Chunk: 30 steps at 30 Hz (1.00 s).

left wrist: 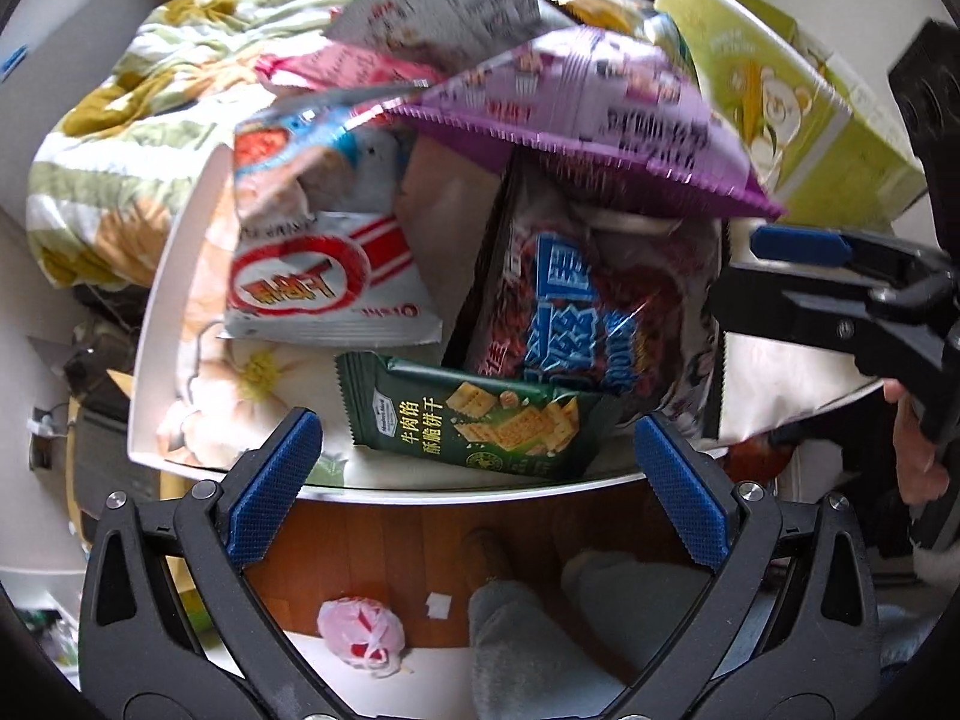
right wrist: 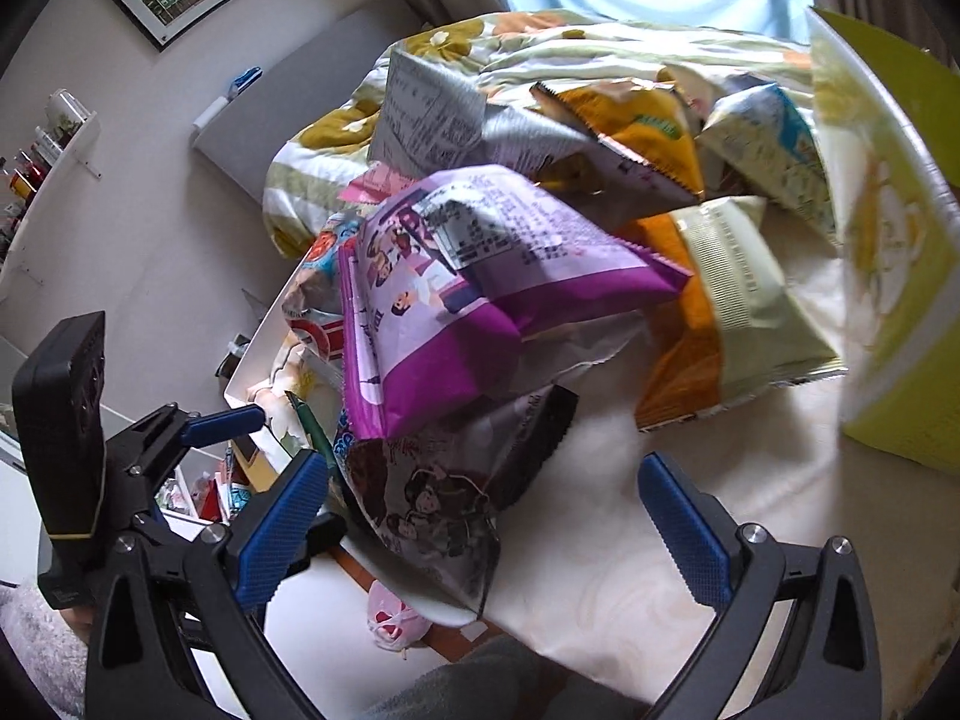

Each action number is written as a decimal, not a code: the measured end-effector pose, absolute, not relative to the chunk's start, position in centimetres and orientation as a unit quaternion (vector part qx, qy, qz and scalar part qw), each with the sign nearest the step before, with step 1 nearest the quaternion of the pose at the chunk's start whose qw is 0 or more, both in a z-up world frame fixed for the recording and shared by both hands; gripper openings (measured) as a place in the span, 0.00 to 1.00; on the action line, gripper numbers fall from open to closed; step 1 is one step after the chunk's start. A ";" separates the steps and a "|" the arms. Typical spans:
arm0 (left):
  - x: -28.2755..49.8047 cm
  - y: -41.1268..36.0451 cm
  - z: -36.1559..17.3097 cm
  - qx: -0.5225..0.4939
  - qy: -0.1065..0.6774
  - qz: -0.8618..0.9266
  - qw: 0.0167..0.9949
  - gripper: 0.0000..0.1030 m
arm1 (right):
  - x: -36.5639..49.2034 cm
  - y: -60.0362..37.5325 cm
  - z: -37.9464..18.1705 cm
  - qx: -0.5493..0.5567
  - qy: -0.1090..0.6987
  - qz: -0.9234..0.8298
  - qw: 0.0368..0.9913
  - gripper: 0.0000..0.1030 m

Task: Organize snacks
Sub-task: 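Grasp the green cracker pack with the left tool while the right tool grasps the blue-red cookie bag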

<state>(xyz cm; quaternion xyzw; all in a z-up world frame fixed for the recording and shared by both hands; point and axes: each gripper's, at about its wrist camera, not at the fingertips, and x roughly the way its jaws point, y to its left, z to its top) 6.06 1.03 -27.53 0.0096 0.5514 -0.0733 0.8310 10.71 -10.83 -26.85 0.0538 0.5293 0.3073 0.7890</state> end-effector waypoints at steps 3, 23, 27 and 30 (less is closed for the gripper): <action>6.6 1.0 -28.4 0.024 0.561 -0.087 0.823 0.99 | 11.0 -10.7 -27.5 0.060 0.531 0.314 0.785 1.00; 9.5 3.3 -32.4 -0.007 0.590 -0.157 0.792 0.86 | 12.2 -10.0 -32.0 0.135 0.551 0.352 0.745 0.94; 9.3 3.3 -32.9 -0.010 0.589 -0.161 0.792 0.82 | 12.8 -9.1 -32.0 0.165 0.549 0.374 0.729 0.73; 9.3 3.6 -33.1 -0.013 0.588 -0.166 0.792 0.79 | 12.7 -9.5 -32.2 0.174 0.546 0.379 0.727 0.68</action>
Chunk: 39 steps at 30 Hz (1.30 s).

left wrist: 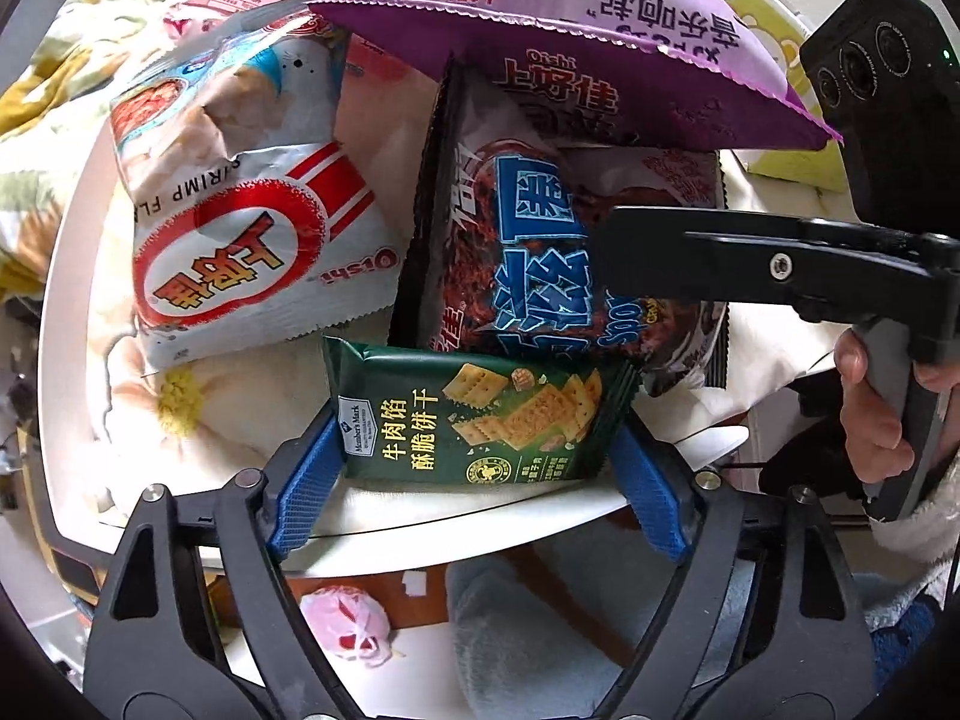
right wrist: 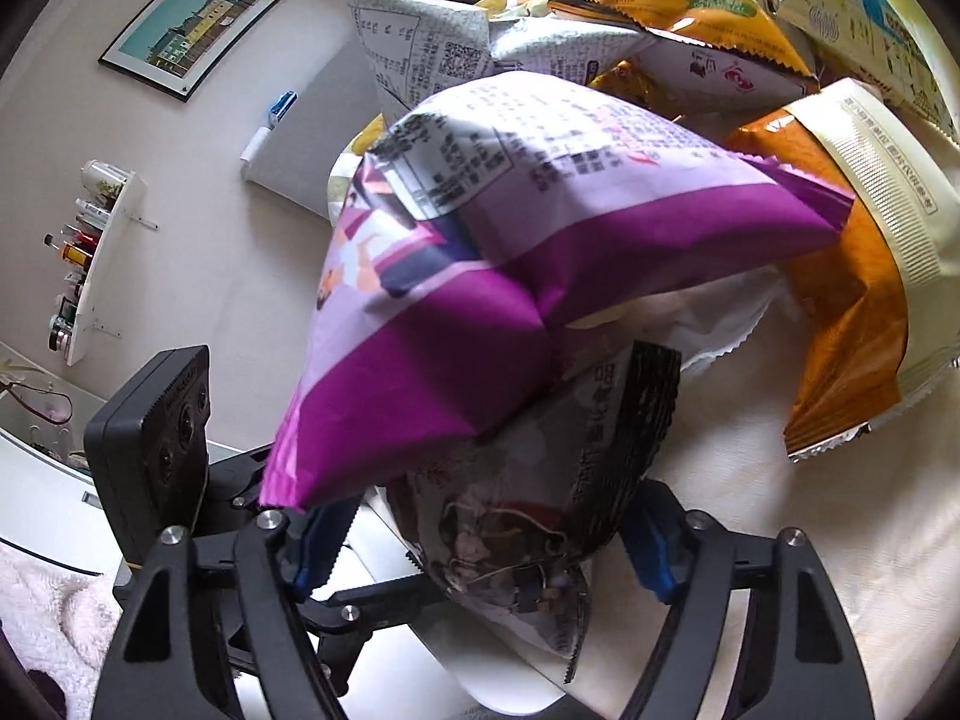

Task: Organize snacks
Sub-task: 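Grasp the green cracker pack with the left tool while the right tool grasps the blue-red cookie bag, then carry both bags over the yellow box and open both tools to drop them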

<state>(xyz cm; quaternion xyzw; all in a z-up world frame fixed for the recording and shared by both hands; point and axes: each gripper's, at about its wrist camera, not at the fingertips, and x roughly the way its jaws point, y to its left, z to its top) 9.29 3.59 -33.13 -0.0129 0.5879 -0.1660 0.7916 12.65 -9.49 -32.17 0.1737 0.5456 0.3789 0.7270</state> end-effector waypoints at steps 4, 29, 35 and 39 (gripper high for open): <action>8.4 4.1 -33.0 -0.019 0.586 -0.168 0.793 0.74 | 12.0 -9.5 -31.5 0.164 0.541 0.369 0.738 0.52; 7.2 6.8 -24.9 -0.021 0.534 -0.175 0.827 0.72 | 9.1 -14.0 -26.7 0.194 0.510 0.302 0.782 0.44; 8.0 7.0 -21.4 -0.022 0.511 -0.198 0.836 0.72 | 7.3 -15.4 -24.0 0.187 0.496 0.273 0.803 0.44; 7.9 5.2 -19.5 -0.012 0.493 -0.219 0.842 0.72 | 6.2 -15.9 -21.6 0.190 0.476 0.248 0.822 0.44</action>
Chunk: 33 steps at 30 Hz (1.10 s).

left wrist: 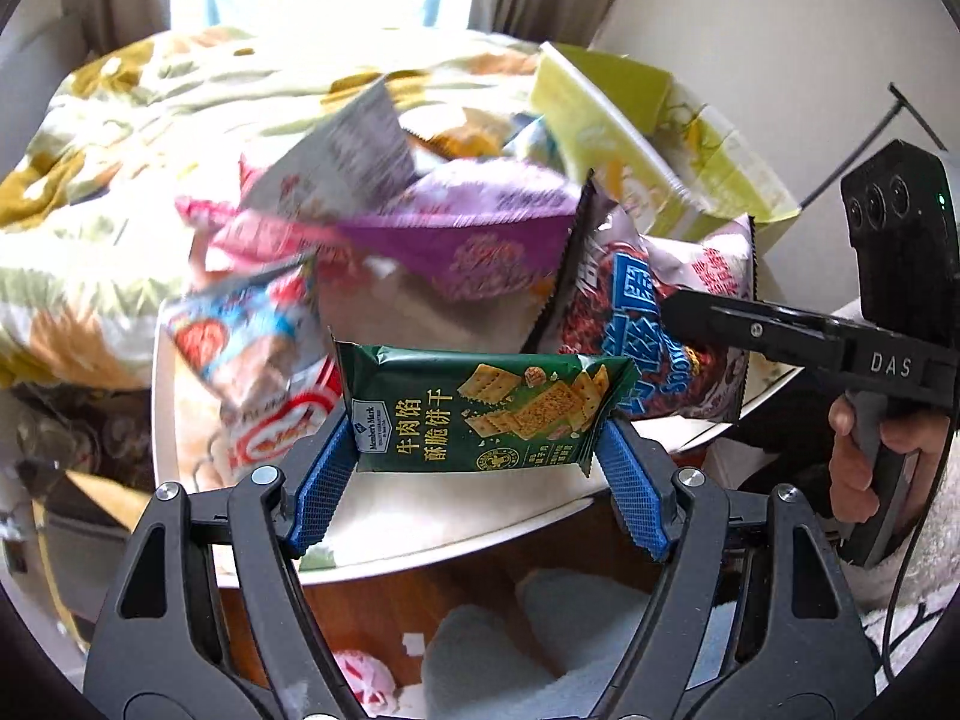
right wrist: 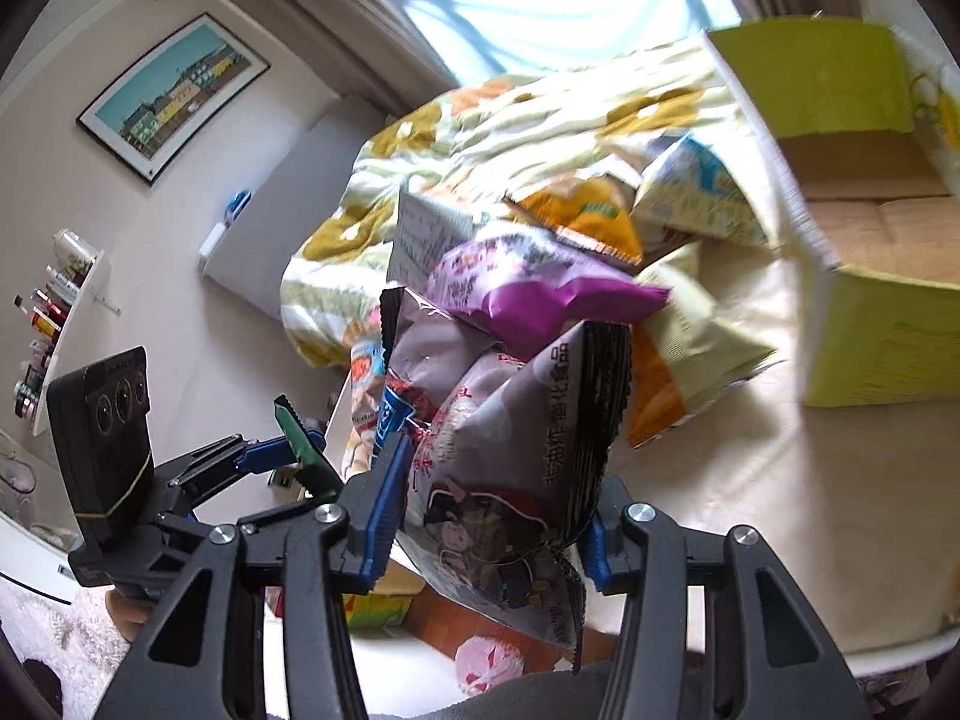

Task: Organize snacks
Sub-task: 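Carry both bags over the yellow box and open both tools to drop them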

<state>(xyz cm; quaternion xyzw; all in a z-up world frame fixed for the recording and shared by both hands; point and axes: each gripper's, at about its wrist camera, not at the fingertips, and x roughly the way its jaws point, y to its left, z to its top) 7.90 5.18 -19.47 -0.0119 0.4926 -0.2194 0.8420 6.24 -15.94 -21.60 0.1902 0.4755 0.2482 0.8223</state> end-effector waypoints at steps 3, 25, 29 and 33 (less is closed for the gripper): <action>8.5 4.1 -18.3 0.001 0.483 -0.232 0.844 0.72 | 5.2 -17.0 -20.1 0.200 0.456 0.228 0.837 0.44; 21.6 -12.6 -11.3 0.020 0.439 -0.236 0.866 0.72 | 13.3 -31.4 -13.0 0.204 0.377 0.152 0.891 0.44; 25.5 -17.7 -11.4 0.012 0.448 -0.230 0.864 0.72 | 16.3 -35.0 -12.6 0.207 0.373 0.138 0.894 0.44; 29.2 -22.2 -12.4 0.011 0.463 -0.222 0.858 0.72 | 19.4 -37.7 -12.6 0.203 0.382 0.114 0.895 0.44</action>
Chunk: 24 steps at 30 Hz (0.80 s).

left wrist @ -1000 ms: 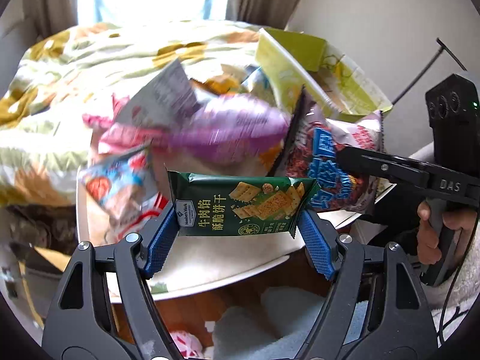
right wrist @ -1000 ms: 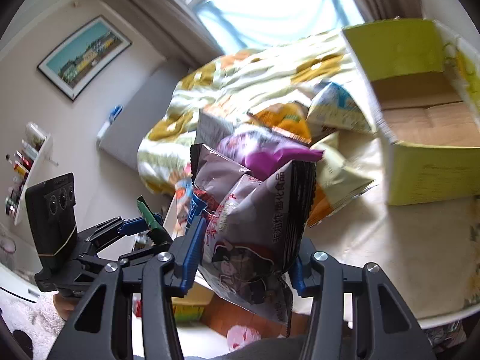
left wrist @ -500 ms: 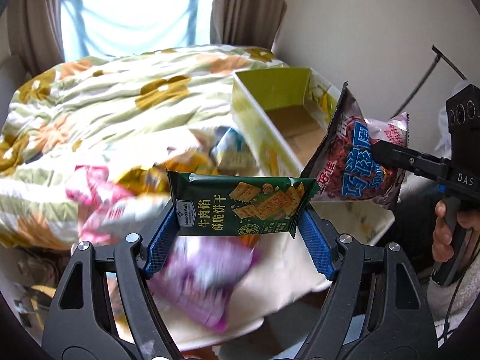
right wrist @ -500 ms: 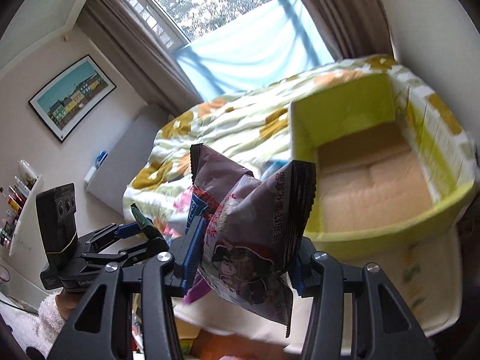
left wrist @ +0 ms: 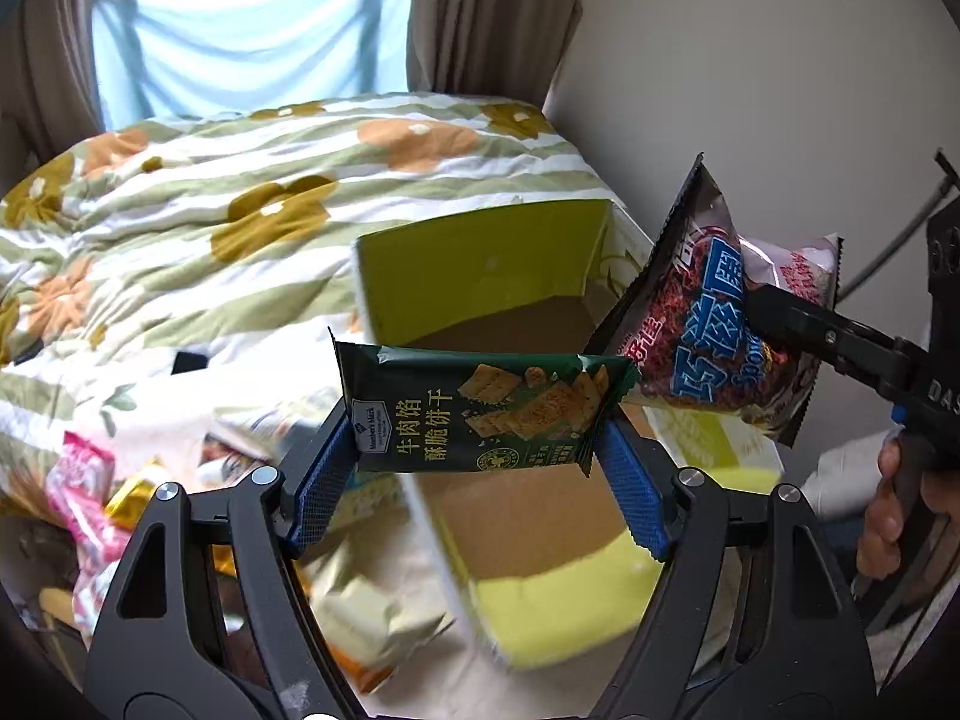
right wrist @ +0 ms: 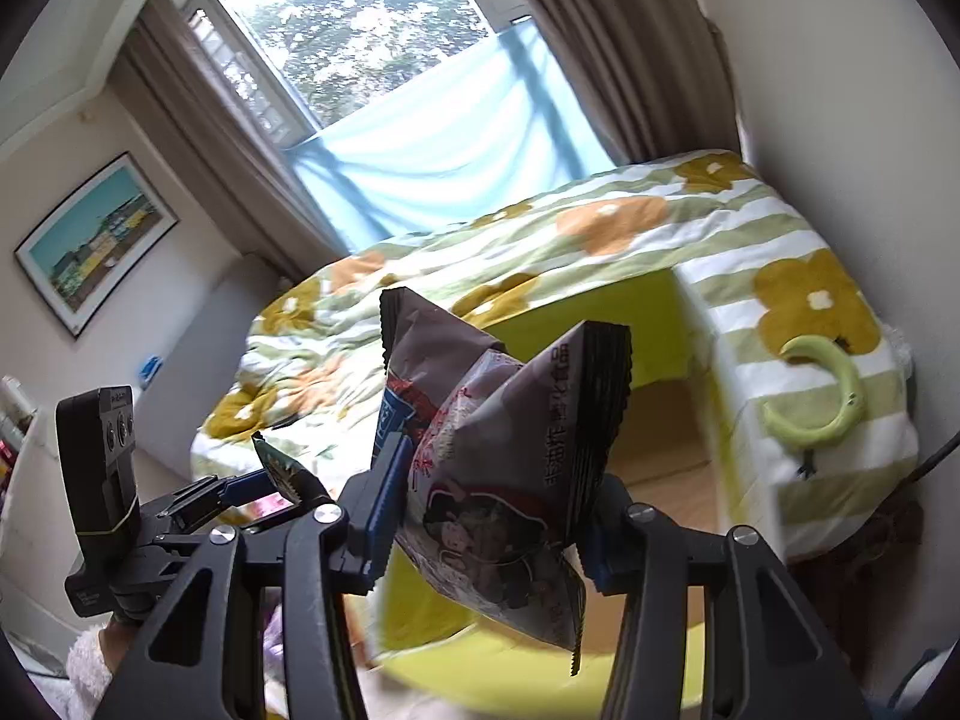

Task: Organize snacks
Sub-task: 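Carry both bags over the yellow box and open both tools to drop them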

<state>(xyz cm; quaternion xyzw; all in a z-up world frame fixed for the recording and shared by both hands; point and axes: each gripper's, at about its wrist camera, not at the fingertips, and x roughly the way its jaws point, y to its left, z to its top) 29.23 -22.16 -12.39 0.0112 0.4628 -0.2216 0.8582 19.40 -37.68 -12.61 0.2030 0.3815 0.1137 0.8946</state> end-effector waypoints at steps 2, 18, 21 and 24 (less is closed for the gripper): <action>31.1 -24.4 -13.3 0.018 0.474 -0.215 0.854 0.72 | 21.1 -39.0 -12.9 0.200 0.388 0.108 0.893 0.44; 35.8 -29.7 -17.6 0.064 0.529 -0.198 0.823 0.95 | 26.6 -42.8 -16.6 0.167 0.444 0.044 0.879 0.44; 35.3 -28.0 -17.7 0.049 0.532 -0.189 0.824 0.95 | 26.7 -42.8 -17.0 0.164 0.451 0.038 0.877 0.44; 34.5 -26.5 -17.5 0.039 0.531 -0.182 0.827 0.95 | 26.9 -42.4 -17.0 0.159 0.456 0.036 0.875 0.44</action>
